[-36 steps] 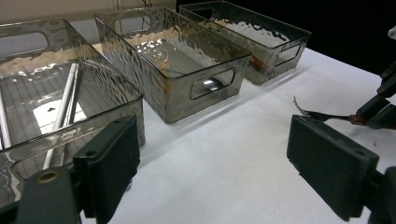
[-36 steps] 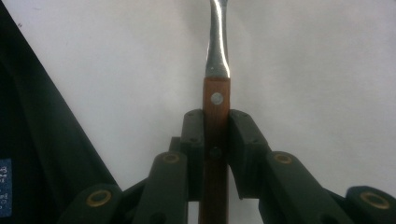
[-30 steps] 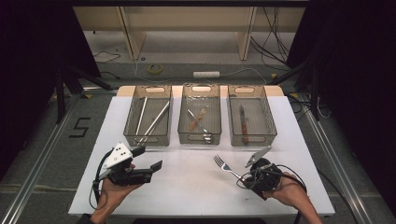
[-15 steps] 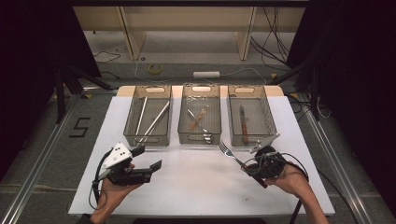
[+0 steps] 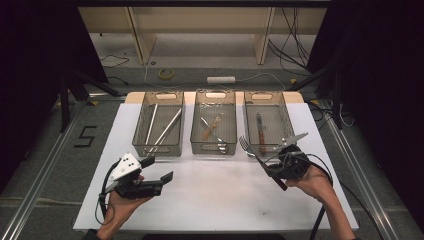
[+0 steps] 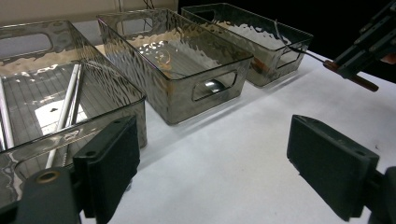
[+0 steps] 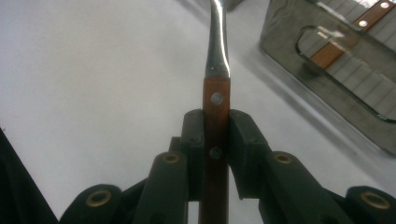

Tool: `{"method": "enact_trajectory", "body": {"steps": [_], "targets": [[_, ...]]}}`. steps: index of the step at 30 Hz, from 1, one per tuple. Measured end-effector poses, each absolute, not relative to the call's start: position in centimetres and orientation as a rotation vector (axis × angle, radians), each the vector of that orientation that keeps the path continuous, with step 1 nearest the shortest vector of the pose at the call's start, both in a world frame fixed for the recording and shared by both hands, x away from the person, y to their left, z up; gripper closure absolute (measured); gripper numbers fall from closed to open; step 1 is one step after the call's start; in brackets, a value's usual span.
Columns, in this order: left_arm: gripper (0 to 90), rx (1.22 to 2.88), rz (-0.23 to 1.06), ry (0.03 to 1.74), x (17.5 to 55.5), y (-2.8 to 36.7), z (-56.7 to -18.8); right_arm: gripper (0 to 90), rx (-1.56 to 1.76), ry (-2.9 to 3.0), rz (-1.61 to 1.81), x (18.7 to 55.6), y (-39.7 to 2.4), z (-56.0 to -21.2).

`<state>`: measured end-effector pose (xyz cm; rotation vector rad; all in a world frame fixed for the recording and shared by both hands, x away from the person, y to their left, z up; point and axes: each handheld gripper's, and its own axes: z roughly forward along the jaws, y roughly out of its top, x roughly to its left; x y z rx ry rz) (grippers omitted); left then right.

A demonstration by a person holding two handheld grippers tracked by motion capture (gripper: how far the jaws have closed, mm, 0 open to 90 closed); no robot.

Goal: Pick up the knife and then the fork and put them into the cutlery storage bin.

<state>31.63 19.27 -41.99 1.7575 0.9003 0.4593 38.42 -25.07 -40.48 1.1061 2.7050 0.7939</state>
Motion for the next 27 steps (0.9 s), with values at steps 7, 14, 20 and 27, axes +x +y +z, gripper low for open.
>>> {"method": "enact_trajectory", "body": {"steps": [7, 14, 20, 27], "targets": [[16.5, 1.756, 0.460, 0.902, 31.6, 19.3, -42.0, 77.6, 1.127, 2.675, 0.841, 39.5, -25.4, -40.0], [16.5, 1.755, 0.461, 0.903, 31.6, 19.3, -42.0, 77.6, 1.154, 2.646, 0.884, 40.3, -25.6, -39.5], [16.5, 1.754, 0.461, 0.904, 31.6, 19.3, -42.0, 77.6, 1.176, 2.612, 0.933, 41.0, -25.6, -38.7], [16.5, 1.753, 0.463, 0.905, 31.6, 19.4, -42.0, 77.6, 1.192, 2.582, 0.974, 42.0, -25.6, -38.1]]}}
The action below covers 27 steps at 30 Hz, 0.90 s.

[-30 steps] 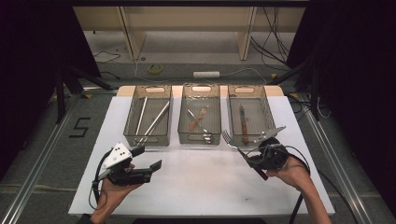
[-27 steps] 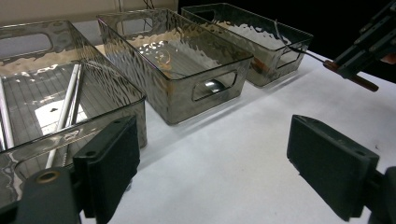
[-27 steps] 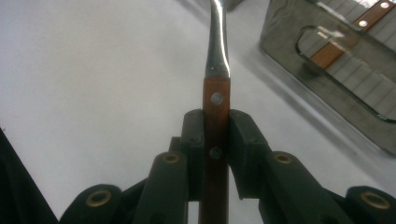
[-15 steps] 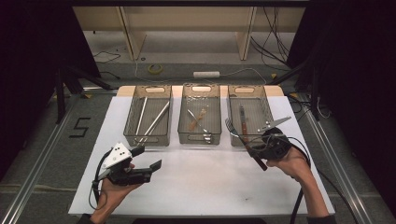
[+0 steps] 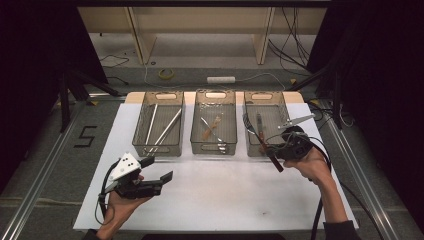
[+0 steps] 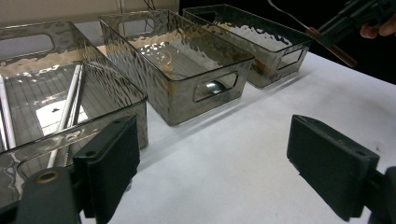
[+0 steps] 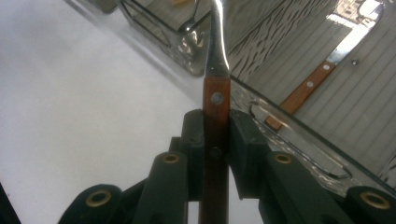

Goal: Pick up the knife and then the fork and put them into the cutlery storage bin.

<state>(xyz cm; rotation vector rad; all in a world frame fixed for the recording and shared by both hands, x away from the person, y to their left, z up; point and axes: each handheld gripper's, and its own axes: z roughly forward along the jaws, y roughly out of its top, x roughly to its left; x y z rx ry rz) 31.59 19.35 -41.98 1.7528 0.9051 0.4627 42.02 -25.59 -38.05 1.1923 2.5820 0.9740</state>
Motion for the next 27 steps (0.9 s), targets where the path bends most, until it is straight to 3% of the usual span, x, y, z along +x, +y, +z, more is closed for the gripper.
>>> {"method": "enact_trajectory", "body": {"steps": [27], "targets": [[16.5, 1.744, 0.463, 0.910, 31.6, 19.4, -42.0, 77.6, 1.259, 2.503, 1.053, 46.2, -25.0, -35.7]]}}
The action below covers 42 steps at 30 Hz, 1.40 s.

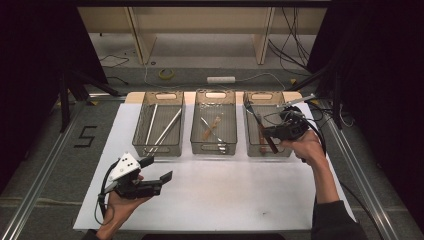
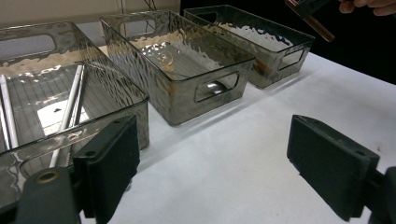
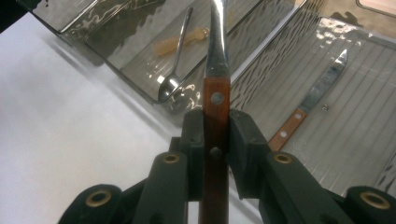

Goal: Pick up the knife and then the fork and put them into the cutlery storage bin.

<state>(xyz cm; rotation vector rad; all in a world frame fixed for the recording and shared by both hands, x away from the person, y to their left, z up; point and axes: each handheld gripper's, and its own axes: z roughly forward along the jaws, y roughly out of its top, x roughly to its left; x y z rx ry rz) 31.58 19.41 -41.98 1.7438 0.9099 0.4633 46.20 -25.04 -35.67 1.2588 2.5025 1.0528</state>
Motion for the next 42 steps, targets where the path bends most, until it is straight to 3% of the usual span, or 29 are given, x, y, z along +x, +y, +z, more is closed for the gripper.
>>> {"method": "enact_trajectory", "body": {"steps": [27, 42], "targets": [[16.4, 1.745, 0.465, 0.908, 31.6, 19.5, -42.0, 77.6, 1.384, 2.388, 1.066, 50.5, -24.4, -34.5], [16.4, 1.742, 0.464, 0.907, 31.5, 19.6, -42.0, 77.5, 1.512, 2.321, 0.945, 52.4, -25.0, -37.1]]}}
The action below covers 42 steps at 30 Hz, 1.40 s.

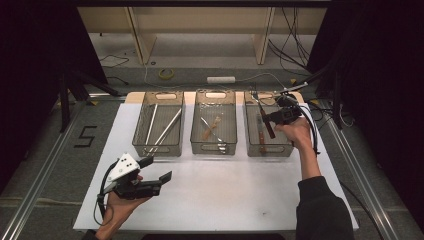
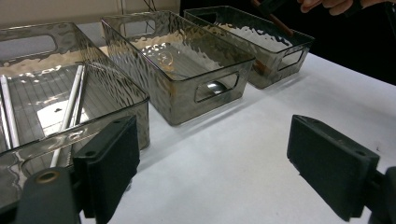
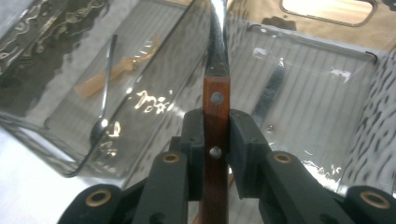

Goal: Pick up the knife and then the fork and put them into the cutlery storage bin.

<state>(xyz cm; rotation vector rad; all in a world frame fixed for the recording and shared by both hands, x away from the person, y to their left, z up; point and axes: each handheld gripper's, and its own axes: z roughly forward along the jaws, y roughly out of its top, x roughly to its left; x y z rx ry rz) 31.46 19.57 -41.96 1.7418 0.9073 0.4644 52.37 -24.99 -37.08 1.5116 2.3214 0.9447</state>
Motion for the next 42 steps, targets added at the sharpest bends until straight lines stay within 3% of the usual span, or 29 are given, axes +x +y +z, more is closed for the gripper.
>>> {"method": "enact_trajectory", "body": {"steps": [31, 33, 35, 42], "targets": [[16.4, 1.743, 0.466, 0.908, 31.4, 19.6, -42.0, 77.1, 1.612, 2.320, 0.839, 52.6, -25.4, -40.5], [16.4, 1.743, 0.465, 0.909, 31.4, 19.6, -42.0, 74.9, 1.620, 2.349, 0.834, 52.8, -25.3, -40.7], [16.4, 1.743, 0.466, 0.908, 31.4, 19.6, -42.0, 64.4, 1.632, 2.344, 0.833, 52.8, -25.1, -40.7], [16.4, 1.748, 0.466, 0.906, 31.4, 19.6, -42.0, 56.9, 1.607, 2.349, 0.897, 52.5, -25.1, -40.0]]}}
